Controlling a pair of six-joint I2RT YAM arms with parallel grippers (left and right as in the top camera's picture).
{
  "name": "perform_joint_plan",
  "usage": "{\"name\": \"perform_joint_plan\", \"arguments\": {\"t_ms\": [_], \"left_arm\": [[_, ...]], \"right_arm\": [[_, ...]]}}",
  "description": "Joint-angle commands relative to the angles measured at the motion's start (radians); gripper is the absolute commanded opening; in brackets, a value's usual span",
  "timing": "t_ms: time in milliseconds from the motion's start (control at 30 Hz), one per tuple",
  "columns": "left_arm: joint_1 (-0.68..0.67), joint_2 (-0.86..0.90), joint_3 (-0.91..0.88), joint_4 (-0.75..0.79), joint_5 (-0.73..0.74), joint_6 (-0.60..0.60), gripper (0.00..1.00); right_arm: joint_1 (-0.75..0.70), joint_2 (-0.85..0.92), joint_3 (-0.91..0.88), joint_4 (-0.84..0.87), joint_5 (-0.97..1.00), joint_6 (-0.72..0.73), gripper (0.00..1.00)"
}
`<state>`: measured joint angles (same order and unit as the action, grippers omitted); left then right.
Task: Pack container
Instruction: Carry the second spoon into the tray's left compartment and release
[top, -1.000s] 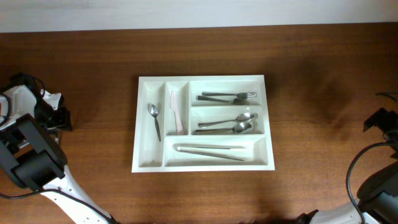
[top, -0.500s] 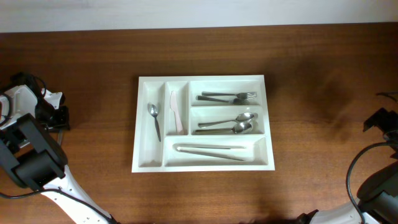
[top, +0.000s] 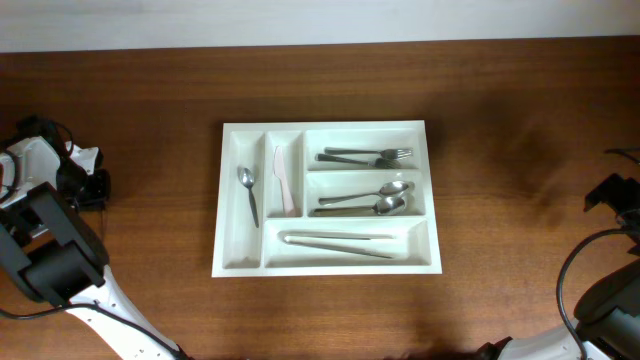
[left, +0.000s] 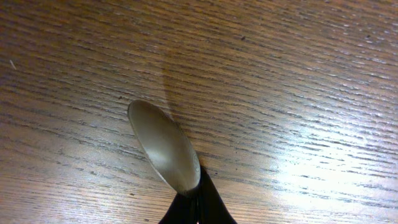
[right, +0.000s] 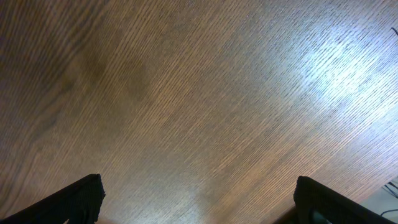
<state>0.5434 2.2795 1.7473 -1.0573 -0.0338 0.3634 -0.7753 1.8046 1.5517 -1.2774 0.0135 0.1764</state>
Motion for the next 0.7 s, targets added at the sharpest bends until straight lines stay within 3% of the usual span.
{"name": "perform_joint_plan", "arguments": {"t_ms": [0, 167, 467, 667], "left_arm": [[-0.003, 0.063, -0.027, 0.000, -0.010, -0.065, 0.02], [-0.038, 0.063, 0.071, -0.076, 0.042, -0.064, 0.02], [-0.161, 0.063, 0.415, -0.297, 0.283, -0.142, 0.02], [-0.265, 0.063, 0.663, -0.437, 0.308, -0.154, 0.02]], "right_arm": [[0.003, 0.005, -0.005, 0.000, -0.002, 0.001, 0.99], [0.003, 0.005, -0.005, 0.000, -0.002, 0.001, 0.99], [0.003, 0.005, -0.005, 0.000, -0.002, 0.001, 0.99], [0.003, 0.005, -0.005, 0.000, -0.002, 0.001, 0.99]]}}
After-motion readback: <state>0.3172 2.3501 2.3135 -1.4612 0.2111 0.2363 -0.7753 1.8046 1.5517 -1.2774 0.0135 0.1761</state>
